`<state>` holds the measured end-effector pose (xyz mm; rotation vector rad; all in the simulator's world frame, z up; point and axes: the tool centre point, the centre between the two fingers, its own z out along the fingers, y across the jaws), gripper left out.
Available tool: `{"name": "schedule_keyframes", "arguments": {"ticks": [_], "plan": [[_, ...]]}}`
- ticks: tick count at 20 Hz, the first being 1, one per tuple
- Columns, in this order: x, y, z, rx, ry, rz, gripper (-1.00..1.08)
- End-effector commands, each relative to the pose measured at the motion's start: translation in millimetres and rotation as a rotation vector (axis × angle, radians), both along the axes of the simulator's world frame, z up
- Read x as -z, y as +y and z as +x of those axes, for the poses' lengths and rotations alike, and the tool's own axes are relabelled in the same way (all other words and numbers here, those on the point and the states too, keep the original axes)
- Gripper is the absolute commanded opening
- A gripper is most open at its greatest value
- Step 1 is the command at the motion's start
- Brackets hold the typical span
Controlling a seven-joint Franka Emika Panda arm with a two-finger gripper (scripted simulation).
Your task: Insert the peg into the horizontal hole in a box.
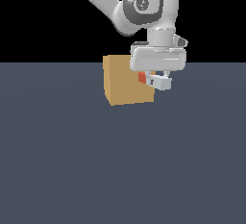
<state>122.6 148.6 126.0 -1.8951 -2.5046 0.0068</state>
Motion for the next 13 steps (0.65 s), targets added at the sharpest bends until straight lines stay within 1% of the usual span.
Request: {"name": "schedule_keyframes", "arguments": {"ticks": [1, 4, 7, 10, 13], "plan": [[-3.0, 25.8, -6.6, -0.003, -0.005, 0.002, -1.0], [-3.2, 50.9, -13.9, -0.003, -0.005, 0.002, -1.0], [-3.8, 67.2, -18.4, -0.003, -0.006, 0.002, -1.0], [-3.8, 74.8, -19.5, -0.003, -0.006, 0.002, -1.0], [-3.8, 75.5, -18.8, -0.003, -0.006, 0.002, -1.0]]}}
